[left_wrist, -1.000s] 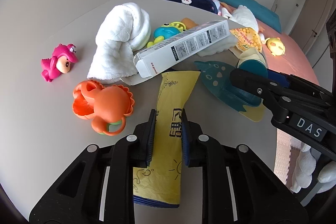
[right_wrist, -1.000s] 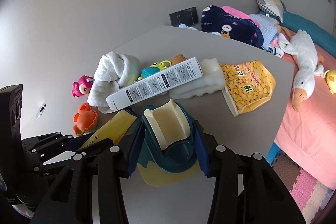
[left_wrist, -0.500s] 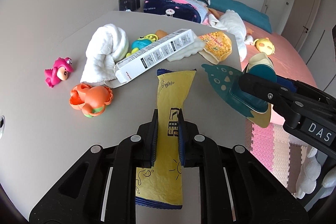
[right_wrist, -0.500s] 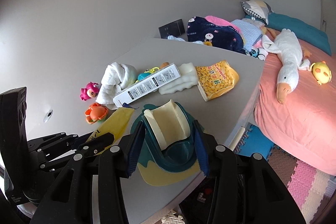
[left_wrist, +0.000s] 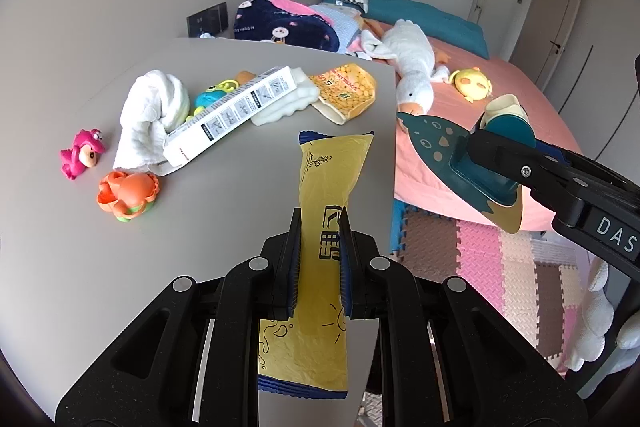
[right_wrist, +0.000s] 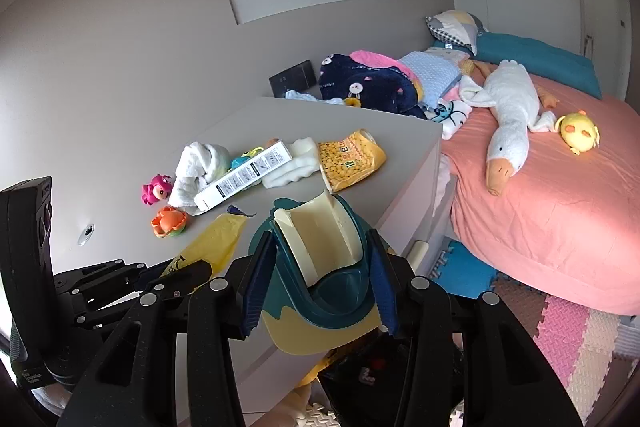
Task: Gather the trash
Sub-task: 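Carry the yellow bag and teal bib over the black trash bag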
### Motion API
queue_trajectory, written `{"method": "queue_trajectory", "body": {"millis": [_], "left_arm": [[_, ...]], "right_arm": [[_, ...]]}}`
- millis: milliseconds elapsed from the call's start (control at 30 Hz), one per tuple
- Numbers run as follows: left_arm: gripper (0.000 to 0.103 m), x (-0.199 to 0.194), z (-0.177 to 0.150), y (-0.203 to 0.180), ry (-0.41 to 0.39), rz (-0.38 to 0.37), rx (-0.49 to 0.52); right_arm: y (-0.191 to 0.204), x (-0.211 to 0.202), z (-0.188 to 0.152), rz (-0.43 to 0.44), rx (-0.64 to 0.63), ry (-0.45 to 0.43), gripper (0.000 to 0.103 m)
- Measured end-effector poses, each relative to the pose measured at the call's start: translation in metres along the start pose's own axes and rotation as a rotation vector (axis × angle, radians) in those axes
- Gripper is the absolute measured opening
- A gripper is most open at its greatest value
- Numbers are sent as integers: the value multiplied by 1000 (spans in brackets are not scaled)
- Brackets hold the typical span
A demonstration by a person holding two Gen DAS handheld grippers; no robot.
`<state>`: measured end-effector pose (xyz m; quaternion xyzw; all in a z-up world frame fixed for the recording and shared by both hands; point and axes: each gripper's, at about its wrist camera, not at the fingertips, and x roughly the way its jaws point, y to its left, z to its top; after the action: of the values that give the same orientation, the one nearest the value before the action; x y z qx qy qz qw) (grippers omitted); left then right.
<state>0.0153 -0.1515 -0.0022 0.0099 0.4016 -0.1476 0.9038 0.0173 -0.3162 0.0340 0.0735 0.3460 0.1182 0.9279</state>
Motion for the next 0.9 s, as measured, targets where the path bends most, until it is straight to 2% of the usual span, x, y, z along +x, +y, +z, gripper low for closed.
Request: {"method": "queue_trajectory", "body": {"millis": [900], "left_arm": [[15,17,10,-94,42,-136,150]], "right_arm": [[-91,-62,-13,-188,119,-61,47]]}}
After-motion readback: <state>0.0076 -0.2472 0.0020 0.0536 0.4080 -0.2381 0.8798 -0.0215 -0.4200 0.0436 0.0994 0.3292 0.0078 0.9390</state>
